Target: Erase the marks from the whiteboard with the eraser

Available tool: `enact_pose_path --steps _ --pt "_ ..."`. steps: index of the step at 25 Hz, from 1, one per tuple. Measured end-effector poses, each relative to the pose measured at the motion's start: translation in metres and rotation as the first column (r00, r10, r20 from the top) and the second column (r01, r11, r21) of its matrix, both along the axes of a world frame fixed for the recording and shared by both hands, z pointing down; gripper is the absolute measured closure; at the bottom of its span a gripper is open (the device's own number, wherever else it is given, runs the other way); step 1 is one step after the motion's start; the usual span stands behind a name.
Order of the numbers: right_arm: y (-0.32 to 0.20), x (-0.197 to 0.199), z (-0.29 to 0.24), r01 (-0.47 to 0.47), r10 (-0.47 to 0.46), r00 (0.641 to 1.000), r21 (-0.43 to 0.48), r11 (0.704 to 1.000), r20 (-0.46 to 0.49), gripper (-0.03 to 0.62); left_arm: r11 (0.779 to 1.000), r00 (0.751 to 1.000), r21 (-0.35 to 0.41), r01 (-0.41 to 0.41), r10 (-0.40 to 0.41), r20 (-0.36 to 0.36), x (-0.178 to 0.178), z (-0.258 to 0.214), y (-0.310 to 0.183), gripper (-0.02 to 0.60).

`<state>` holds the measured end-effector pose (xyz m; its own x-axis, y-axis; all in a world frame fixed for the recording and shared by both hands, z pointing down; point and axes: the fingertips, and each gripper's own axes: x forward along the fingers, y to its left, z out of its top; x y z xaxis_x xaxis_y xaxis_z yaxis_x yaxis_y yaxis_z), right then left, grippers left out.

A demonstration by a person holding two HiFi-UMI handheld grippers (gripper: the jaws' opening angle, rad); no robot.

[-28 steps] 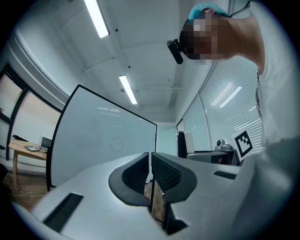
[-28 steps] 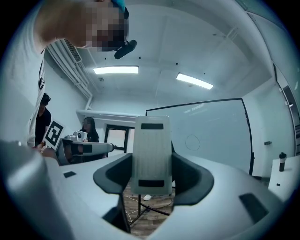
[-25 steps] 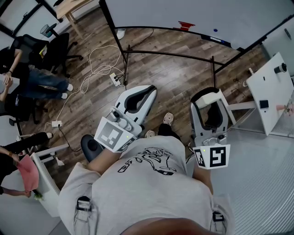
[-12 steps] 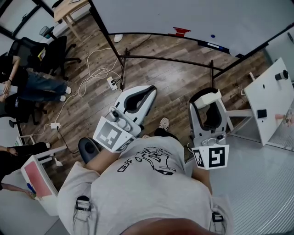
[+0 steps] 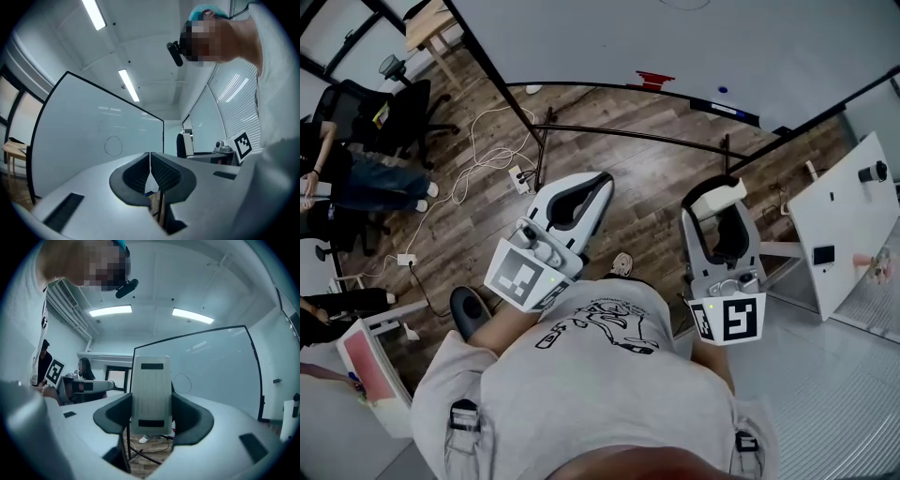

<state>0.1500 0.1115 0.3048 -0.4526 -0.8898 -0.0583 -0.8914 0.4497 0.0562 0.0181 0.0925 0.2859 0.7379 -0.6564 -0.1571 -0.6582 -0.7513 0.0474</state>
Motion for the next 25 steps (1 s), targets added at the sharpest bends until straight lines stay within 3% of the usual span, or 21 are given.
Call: enact_pose_path --steps 12,25 --pt "-0.060 0.035 0.007 0.041 -0.041 0.998 0.003 0.999 -0.041 0.335 0.999 0.999 0.006 0.034 -0.034 0.019 0.038 0.001 -0.058 0.555" --pt "-0.147 0.021 -0.004 0.043 -0.041 0.996 0.021 0.999 -0.079 0.335 0.999 0.999 0.024 0.040 -0.040 0.020 0.024 -0.007 -0.140 0.555"
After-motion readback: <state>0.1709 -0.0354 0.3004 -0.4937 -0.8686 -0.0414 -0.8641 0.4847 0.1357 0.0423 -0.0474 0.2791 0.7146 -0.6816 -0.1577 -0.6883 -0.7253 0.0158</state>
